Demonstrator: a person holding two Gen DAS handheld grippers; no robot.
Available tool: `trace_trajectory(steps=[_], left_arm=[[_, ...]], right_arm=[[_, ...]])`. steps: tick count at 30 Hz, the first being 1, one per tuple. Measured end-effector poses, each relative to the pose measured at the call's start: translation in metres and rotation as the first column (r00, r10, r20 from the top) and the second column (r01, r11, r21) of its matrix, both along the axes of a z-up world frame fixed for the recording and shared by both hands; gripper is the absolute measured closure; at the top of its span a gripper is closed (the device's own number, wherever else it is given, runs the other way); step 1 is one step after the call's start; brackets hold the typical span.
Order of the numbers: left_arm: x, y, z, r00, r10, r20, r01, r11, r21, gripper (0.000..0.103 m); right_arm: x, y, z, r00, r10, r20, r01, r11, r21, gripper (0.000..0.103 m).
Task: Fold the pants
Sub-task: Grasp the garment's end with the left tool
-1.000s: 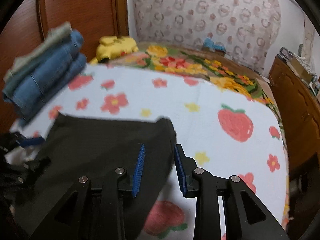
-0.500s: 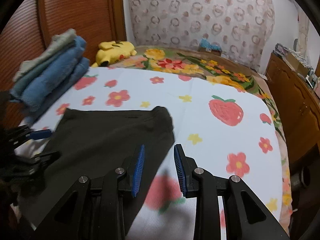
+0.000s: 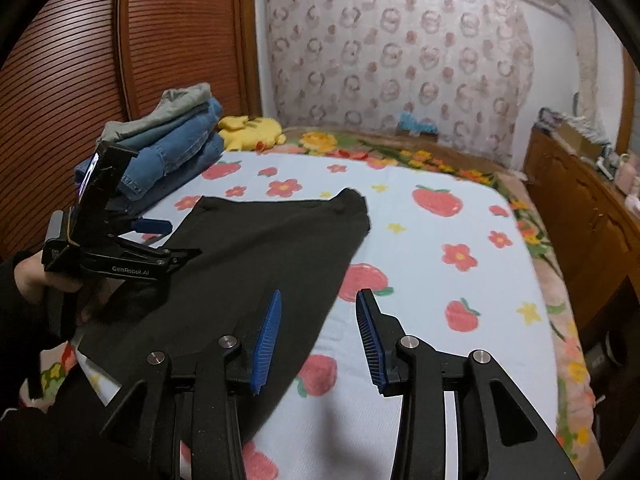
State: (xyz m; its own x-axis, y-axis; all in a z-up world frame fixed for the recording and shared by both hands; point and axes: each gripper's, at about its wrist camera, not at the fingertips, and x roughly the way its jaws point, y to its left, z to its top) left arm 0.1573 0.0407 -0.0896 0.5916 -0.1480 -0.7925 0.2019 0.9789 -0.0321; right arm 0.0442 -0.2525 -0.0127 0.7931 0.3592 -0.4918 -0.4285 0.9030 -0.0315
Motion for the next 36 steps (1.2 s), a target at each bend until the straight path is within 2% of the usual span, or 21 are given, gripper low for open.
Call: trace_trajectory(steps=[8,15,21,26,36], left_arm=[[-0.017,0.003,0.004,1.000,0.017,0.011,-0.017,1.000,-0.018,0.022],[-0.067,0.008,0.013,0.997,0.009,0.075,-0.006,0.999,-0.040,0.023],[-0.100,0.016,0.010,0.997,0.006,0.075,-0.001,0.998,-0.069,0.024],[-0.123,0.018,0.001,0.998,-0.017,0.063,0.022,0.996,-0.086,0.033],[-0.148,0.020,0.003,0.998,-0.034,0.049,0.042,0.987,-0.157,0.051]], right_arm=[[-0.023,-0.002,-0.009,1.000,0.014,0.008,-0.015,0.999,0.046,0.062],[-0.030,0.005,-0.022,0.999,0.030,-0.035,-0.028,0.999,0.043,0.062],[-0.032,0.008,-0.030,0.996,0.034,-0.082,-0.031,0.999,0.042,0.062],[-0.037,0.012,-0.034,0.994,0.052,-0.099,-0.049,0.998,0.026,0.063],[-0.040,0.011,-0.038,0.987,0.050,-0.155,-0.047,0.999,0.027,0.063]])
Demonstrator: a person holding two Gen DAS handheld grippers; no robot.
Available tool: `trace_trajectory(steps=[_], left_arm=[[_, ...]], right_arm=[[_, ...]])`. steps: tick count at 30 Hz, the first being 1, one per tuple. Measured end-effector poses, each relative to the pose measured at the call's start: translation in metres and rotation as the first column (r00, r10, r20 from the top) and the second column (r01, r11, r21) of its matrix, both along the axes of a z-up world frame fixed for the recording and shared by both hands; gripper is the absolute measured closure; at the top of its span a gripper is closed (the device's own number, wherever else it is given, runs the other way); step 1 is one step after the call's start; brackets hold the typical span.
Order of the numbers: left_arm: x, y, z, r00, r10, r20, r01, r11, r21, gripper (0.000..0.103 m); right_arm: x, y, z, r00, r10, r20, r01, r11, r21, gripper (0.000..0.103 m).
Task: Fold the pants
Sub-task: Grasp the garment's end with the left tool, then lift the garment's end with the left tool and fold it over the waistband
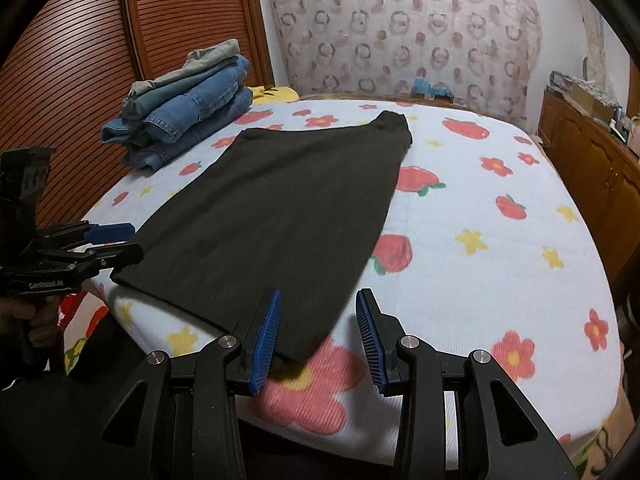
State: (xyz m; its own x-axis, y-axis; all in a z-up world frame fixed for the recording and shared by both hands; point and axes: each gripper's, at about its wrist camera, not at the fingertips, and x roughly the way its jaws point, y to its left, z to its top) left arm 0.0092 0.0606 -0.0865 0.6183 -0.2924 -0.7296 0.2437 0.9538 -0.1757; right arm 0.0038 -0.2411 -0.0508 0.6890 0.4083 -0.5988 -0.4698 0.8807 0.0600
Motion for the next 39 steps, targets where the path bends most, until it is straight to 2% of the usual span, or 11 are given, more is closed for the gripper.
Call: trace_trajectory(steps=[4,10,14,16,18,21,24,25,32,39], left_arm=[[-0.003,-0.004,-0.001,1.000,-0.015,-0.008,0.015,1.000,-0.003,0.058],[-0.005,-0.010,-0.002,1.000,-0.015,0.001,0.015,1.000,-0.003,0.060],[-0.007,-0.013,-0.002,1.000,-0.030,0.001,0.030,1.000,-0.005,0.069],[-0.008,-0.015,-0.002,0.999,-0.043,-0.001,0.043,0.999,-0.008,0.077],[-0.009,-0.016,-0.002,0.999,-0.051,0.000,0.051,0.999,-0.009,0.080],[-0.010,-0.016,-0.001,0.998,-0.056,0.004,0.056,0.998,-0.010,0.085],[-0.007,-0.016,0.000,0.998,-0.055,0.003,0.055,0.998,-0.012,0.091],[-0.006,-0.015,0.001,0.999,-0.054,0.006,0.054,0.998,-0.018,0.093],[0.002,-0.016,0.013,0.997,-0.066,0.045,0.067,0.997,-0.037,0.095],[0.019,-0.019,0.038,0.991,-0.063,0.117,0.068,0.997,-0.037,0.096]], right_arm=[[0.000,0.002,-0.002,1.000,0.003,-0.007,-0.003,1.000,-0.005,0.063],[0.002,0.003,-0.005,1.000,0.000,-0.016,0.000,1.000,-0.002,0.063],[0.000,0.004,-0.005,1.000,0.002,-0.021,-0.002,1.000,-0.005,0.063],[0.000,0.004,-0.005,1.000,0.004,-0.025,-0.004,1.000,0.000,0.063],[0.000,0.003,-0.006,1.000,0.005,-0.028,-0.005,1.000,0.008,0.063],[0.001,0.002,-0.006,0.999,0.022,-0.039,-0.021,0.999,0.027,0.070],[0.001,0.004,-0.007,0.997,0.058,-0.052,-0.056,0.997,0.045,0.086],[0.000,0.004,-0.006,0.997,0.067,-0.047,-0.065,0.997,0.043,0.088],[0.008,0.001,0.002,0.996,0.080,-0.036,-0.077,0.994,0.073,0.093],[0.016,0.004,0.029,0.996,0.078,0.049,-0.082,0.992,0.093,0.094]])
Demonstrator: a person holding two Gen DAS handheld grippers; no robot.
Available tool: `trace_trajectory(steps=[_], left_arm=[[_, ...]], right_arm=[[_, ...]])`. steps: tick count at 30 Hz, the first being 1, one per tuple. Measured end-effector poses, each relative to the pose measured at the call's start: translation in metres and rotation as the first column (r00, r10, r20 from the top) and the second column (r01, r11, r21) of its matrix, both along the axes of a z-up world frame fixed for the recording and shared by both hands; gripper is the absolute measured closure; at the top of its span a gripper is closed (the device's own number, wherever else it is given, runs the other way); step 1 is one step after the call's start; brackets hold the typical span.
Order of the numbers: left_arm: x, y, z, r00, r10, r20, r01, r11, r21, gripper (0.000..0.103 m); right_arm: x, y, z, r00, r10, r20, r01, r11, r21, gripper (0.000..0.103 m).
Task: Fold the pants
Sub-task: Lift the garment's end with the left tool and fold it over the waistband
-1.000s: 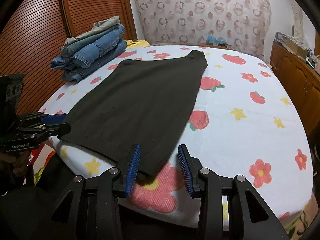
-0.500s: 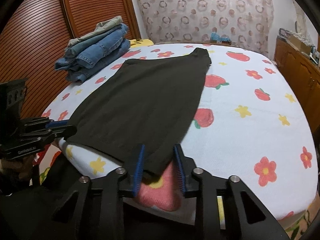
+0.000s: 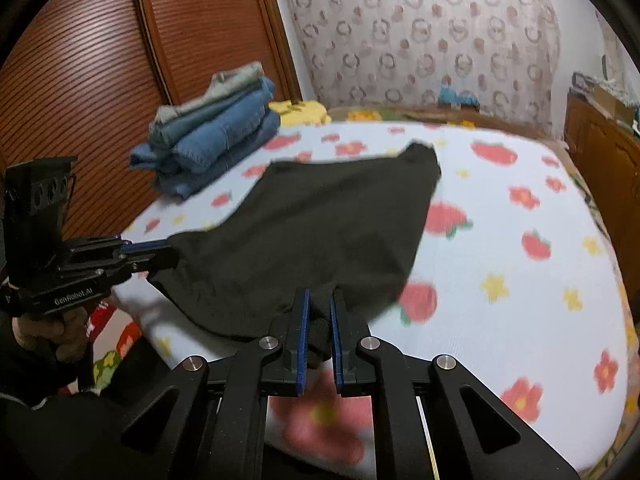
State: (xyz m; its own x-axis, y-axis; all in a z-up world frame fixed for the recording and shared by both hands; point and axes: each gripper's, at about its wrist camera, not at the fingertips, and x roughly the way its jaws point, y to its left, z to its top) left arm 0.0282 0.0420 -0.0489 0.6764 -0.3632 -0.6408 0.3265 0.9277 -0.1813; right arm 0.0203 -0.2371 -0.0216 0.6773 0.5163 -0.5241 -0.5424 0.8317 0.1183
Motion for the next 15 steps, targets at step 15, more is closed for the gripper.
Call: trace_trajectory(steps=[15], left_arm=[[0.068,0.009,0.026,0.996,0.059,0.063,-0.059,0.998,0.010,0.096]], right_arm=[[0.054,0.011,0.030,0.994,-0.047,0.097,0.047,0.999,0.006,0.095]])
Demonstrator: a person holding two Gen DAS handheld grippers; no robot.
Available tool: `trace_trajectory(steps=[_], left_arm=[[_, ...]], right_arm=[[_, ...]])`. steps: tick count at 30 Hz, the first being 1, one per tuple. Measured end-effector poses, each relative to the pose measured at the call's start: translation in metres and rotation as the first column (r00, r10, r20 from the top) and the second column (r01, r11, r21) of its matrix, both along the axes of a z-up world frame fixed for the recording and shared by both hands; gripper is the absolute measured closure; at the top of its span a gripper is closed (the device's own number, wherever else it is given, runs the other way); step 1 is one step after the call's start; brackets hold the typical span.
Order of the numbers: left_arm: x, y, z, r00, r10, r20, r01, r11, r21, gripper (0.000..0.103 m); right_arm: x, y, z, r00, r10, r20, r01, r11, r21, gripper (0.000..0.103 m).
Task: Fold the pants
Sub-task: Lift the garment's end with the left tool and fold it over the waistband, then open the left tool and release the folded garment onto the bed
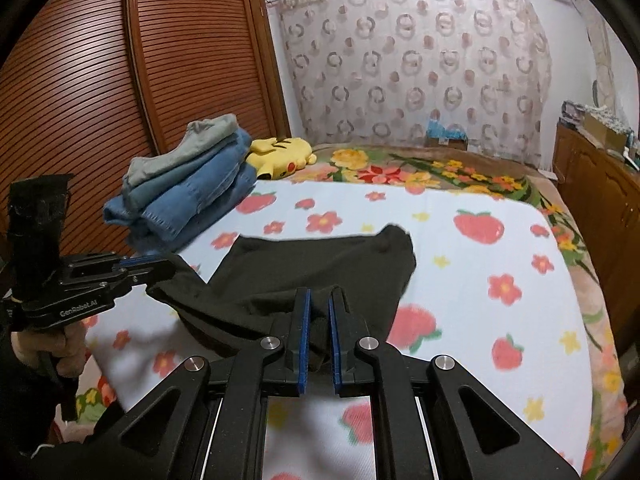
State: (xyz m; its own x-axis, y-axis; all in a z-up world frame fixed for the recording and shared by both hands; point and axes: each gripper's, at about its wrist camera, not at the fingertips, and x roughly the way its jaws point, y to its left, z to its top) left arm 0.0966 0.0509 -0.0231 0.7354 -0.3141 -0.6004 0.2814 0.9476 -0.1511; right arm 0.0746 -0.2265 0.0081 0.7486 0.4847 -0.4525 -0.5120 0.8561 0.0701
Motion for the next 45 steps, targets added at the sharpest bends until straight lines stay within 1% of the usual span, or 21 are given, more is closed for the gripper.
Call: trace_trajectory(steps=[6,9,13,19,23,24,25,26,27,28,29,31,36,45], left_arm=[[0.032,0.008,0.007,0.999,0.034,-0.003,-0.034,0.999,-0.013,0.096],[0.046,0.008,0.007,0.999,0.047,-0.005,-0.047,0.999,0.001,0.096],[0.061,0.006,0.003,0.998,0.060,-0.016,-0.060,0.998,0.026,0.096],[0.073,0.001,0.001,0.997,0.062,-0.035,-0.061,0.997,0.056,0.096],[0.074,0.000,0.001,0.997,0.058,-0.056,-0.056,0.997,0.051,0.095],[0.073,0.000,0.002,0.997,0.056,-0.058,-0.053,0.998,0.045,0.094],[0.072,0.001,0.002,0.997,0.055,-0.058,-0.052,0.998,0.043,0.090],[0.070,0.001,0.003,0.997,0.050,-0.057,-0.047,0.998,0.041,0.088],[0.070,0.001,0.004,0.997,0.049,-0.054,-0.047,0.998,0.040,0.082],[0.068,0.002,0.005,0.997,0.053,-0.048,-0.051,0.998,0.042,0.074],[0.067,0.002,0.006,0.997,0.056,-0.044,-0.054,0.998,0.042,0.070],[0.063,0.004,0.008,0.998,0.056,-0.032,-0.055,0.998,0.029,0.055],[0.054,0.006,0.004,0.998,0.057,-0.032,-0.056,0.998,0.034,0.054],[0.038,0.008,-0.029,0.993,0.041,-0.112,-0.034,0.997,0.065,0.054]], right_arm=[[0.031,0.013,0.005,1.000,-0.010,0.015,0.010,1.000,-0.023,0.095],[0.047,0.017,0.006,1.000,-0.021,0.016,0.022,0.999,-0.037,0.095],[0.069,0.022,0.004,0.999,-0.032,-0.010,0.031,0.998,-0.051,0.095],[0.096,0.035,-0.001,0.998,-0.049,-0.042,0.045,0.994,-0.099,0.095],[0.097,0.038,0.000,0.997,-0.052,-0.051,0.046,0.994,-0.102,0.093],[0.096,0.037,0.002,0.998,-0.046,-0.050,0.041,0.994,-0.098,0.093],[0.095,0.035,0.003,0.998,-0.043,-0.049,0.038,0.995,-0.095,0.092],[0.095,0.033,0.005,0.998,-0.044,-0.046,0.040,0.995,-0.096,0.090],[0.094,0.032,0.007,0.998,-0.053,-0.042,0.049,0.994,-0.096,0.087],[0.093,0.030,0.008,0.998,-0.059,-0.037,0.055,0.994,-0.092,0.080],[0.091,0.028,0.009,0.998,-0.059,-0.031,0.056,0.995,-0.088,0.073],[0.085,0.024,0.010,0.998,-0.056,-0.024,0.053,0.995,-0.083,0.070],[0.074,0.017,0.008,0.998,-0.053,-0.027,0.051,0.996,-0.073,0.064],[0.068,0.008,-0.021,0.990,-0.024,-0.139,0.008,0.994,-0.113,0.063]])
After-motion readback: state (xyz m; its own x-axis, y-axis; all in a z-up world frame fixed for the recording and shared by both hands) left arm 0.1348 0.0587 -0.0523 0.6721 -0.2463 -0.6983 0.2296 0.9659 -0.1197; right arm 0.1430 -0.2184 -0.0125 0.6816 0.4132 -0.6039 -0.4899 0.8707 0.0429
